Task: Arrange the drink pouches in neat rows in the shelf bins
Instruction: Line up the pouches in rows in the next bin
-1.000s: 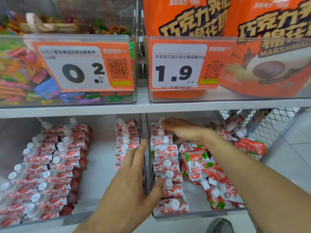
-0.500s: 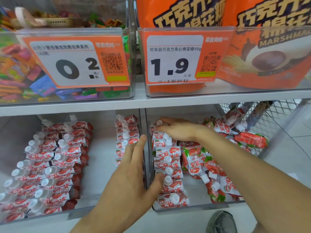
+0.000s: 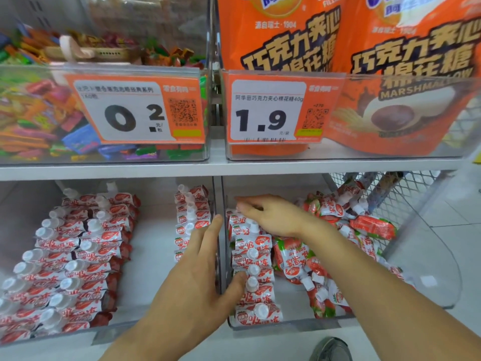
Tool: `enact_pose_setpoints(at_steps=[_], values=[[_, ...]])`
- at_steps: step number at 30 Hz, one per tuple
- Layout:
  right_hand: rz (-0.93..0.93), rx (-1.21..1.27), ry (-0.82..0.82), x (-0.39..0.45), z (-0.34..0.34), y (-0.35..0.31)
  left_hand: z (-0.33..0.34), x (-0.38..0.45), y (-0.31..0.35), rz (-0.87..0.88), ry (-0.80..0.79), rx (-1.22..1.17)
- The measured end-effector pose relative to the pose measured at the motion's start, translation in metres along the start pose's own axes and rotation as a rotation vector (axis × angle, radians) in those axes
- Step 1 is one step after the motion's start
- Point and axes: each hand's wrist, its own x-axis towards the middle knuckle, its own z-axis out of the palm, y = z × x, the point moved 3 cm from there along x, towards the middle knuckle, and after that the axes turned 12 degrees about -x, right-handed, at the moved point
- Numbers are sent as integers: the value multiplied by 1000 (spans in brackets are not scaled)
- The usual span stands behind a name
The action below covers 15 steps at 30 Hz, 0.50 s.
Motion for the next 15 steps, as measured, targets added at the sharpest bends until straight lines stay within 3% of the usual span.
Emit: enact_pose_setpoints(at_steps=[9, 15], values=[[-45, -16, -53, -18, 2, 8, 1, 2, -1, 13, 23, -12], [1, -107, 100, -41, -31, 21, -1, 1, 0, -5, 29, 17]])
